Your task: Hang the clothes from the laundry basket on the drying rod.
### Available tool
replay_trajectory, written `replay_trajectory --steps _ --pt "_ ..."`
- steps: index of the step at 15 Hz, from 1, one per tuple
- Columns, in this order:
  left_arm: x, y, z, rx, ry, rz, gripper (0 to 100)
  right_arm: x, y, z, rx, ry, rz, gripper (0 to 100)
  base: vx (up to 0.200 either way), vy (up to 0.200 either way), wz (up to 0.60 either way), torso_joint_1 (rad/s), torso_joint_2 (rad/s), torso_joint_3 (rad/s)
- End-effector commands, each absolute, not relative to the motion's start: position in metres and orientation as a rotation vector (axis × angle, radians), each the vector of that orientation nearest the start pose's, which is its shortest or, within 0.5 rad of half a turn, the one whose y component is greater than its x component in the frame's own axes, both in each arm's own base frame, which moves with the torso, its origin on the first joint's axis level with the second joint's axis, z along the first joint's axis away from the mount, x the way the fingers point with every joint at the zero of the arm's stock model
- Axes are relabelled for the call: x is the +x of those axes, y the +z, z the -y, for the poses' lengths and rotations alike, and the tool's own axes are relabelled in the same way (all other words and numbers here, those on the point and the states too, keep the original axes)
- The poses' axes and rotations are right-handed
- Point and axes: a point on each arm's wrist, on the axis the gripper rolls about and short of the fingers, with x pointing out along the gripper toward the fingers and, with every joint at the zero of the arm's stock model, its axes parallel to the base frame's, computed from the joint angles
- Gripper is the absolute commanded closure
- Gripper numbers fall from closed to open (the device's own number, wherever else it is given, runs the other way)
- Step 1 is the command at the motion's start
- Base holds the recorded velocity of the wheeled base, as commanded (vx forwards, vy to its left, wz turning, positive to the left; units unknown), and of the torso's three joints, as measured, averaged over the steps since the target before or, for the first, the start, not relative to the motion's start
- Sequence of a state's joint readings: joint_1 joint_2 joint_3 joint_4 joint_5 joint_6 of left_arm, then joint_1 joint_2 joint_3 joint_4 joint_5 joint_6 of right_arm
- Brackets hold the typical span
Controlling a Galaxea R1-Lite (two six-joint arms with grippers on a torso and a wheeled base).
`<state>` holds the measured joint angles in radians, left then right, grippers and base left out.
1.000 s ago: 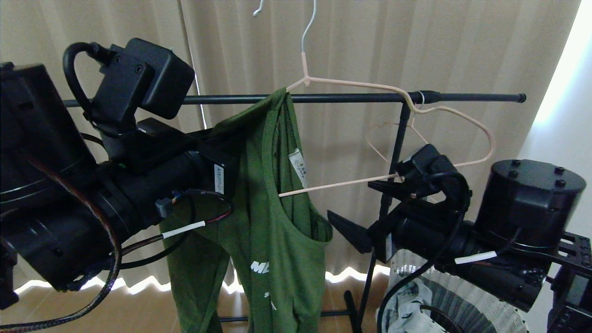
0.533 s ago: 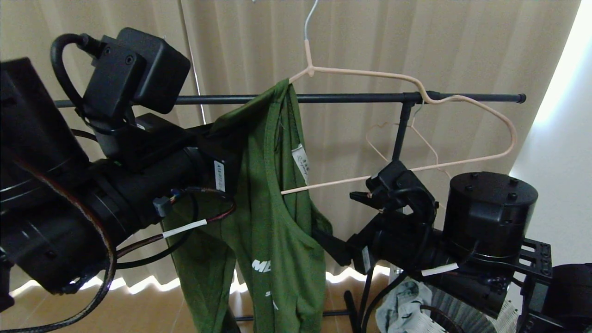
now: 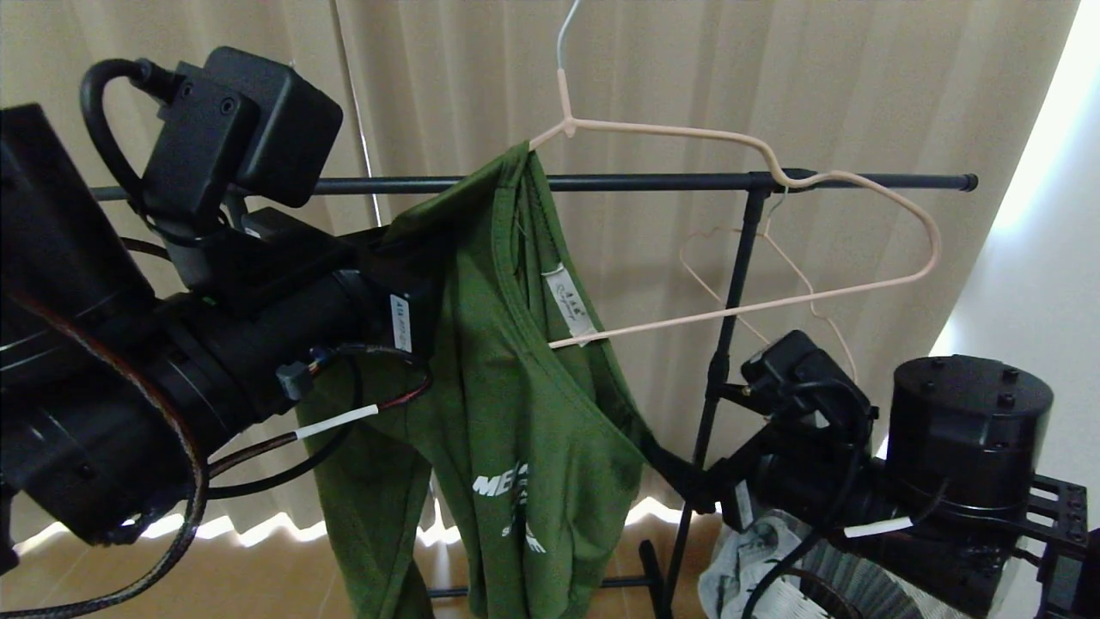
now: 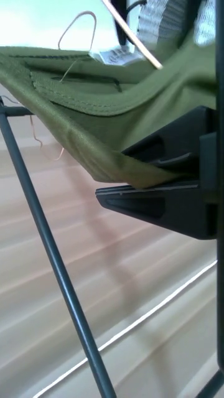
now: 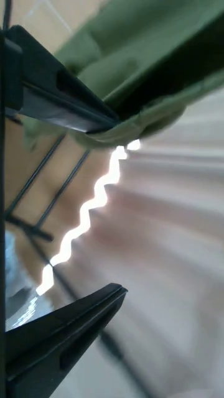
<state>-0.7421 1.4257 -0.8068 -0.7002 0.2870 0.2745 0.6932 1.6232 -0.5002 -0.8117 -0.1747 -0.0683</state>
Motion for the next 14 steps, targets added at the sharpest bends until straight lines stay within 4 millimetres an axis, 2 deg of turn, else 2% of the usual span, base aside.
replay_trajectory --steps 1,4,6,7,14 --pt "0.185 0.264 0.160 0.232 -0.438 0.129 100 0.193 0.151 -0.133 -0.178 0.453 -0.247 0 0.000 0.000 0.00 0.000 0.00 0.000" --pt "0.189 0.254 0.153 0.259 -0.409 0.094 100 0.192 0.158 -0.110 -0.156 0.368 -0.223 0 0.000 0.000 0.00 0.000 0.00 0.000" --pt "0.190 0.245 0.148 0.293 -0.396 0.067 100 0.192 0.162 -0.103 -0.147 0.344 -0.211 0 0.000 0.000 0.00 0.000 0.00 0.000" --pt "0.193 0.234 0.140 0.365 -0.362 0.042 100 0.194 0.165 -0.096 -0.139 0.311 -0.200 0 0.000 0.000 0.00 0.000 0.00 0.000" --pt "0.195 0.214 0.123 0.526 -0.311 -0.015 100 0.199 0.173 -0.083 -0.122 0.252 -0.171 0 0.000 0.000 0.00 0.000 0.00 0.000"
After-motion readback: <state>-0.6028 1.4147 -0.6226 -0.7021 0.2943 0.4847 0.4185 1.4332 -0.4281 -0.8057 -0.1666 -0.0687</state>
